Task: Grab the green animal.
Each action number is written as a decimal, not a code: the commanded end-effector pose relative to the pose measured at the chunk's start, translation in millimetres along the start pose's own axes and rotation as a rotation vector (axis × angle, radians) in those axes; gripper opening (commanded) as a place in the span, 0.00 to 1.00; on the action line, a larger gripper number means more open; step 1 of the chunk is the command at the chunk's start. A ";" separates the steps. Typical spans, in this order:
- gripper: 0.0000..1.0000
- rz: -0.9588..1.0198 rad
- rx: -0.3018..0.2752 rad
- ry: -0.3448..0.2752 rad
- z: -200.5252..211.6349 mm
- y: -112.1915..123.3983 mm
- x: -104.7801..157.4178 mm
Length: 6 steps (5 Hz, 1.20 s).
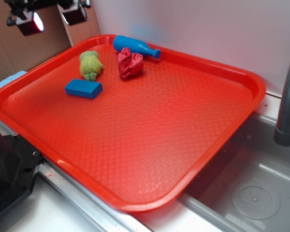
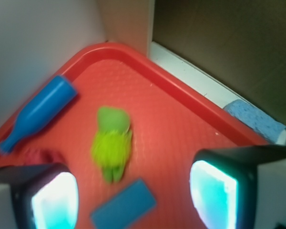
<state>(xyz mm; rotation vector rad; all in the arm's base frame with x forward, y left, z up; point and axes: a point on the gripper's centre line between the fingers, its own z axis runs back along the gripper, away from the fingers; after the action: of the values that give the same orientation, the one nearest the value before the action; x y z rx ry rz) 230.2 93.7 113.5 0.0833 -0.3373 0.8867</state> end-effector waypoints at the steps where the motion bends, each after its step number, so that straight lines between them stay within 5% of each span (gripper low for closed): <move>1: 1.00 0.091 0.039 -0.028 -44.7 -4.3 12.8; 4: 1.00 0.049 -0.020 0.064 -81.3 -13.0 11.4; 5: 0.69 0.045 -0.015 0.057 -85.5 -11.8 12.0; 6: 0.00 0.058 -0.025 0.054 -85.3 -10.8 11.1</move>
<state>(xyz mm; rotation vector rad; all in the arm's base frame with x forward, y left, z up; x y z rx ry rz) 269.0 99.8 27.1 0.0299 -0.2607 0.9131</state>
